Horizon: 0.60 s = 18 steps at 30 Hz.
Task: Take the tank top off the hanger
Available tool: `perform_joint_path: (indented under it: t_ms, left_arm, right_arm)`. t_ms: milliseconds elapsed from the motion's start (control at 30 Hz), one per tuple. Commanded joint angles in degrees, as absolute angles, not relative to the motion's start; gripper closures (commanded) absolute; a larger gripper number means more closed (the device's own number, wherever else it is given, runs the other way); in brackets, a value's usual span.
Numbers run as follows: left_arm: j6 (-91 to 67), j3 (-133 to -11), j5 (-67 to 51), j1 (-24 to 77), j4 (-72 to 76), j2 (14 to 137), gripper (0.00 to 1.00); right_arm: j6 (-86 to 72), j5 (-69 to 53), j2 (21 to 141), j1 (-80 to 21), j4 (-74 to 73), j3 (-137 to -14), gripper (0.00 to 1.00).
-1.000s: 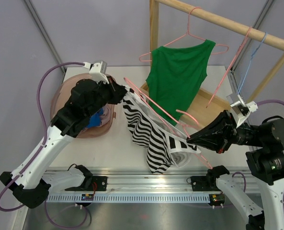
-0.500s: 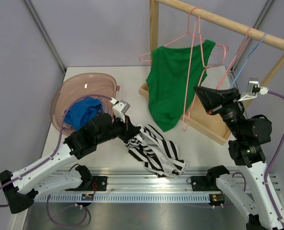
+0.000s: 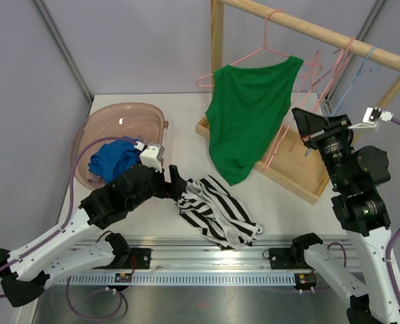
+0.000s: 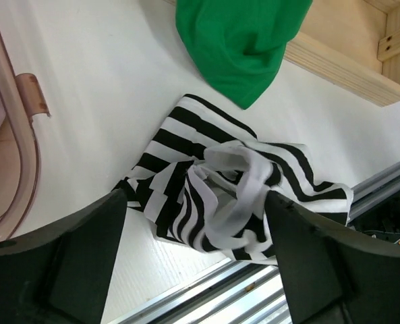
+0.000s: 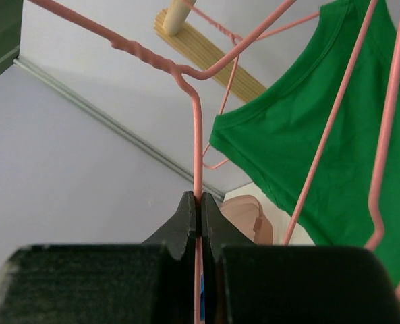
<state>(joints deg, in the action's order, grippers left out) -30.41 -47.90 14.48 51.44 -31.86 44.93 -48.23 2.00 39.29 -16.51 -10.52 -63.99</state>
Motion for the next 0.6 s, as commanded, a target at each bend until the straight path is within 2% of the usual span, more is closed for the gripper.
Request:
perform_joint_path:
  t_ms: [0, 133, 567]
  left_arm:
    - [-30.7, -50.6, 18.7, 51.5, -32.6, 43.5, 0.09]
    - [-30.3, -50.4, 18.2, 51.5, -33.4, 43.1, 0.01]
    - [-29.0, -47.1, 16.6, 51.5, -34.0, 39.3, 0.01]
  right_arm:
    - [-47.1, 8.6, 45.2, -16.8, -15.9, -71.8, 1.0]
    - [-45.4, 11.2, 52.2, -16.8, -19.5, -80.4, 1.0]
    - [-45.5, 21.4, 64.0, -16.4, -24.3, -92.4, 1.0]
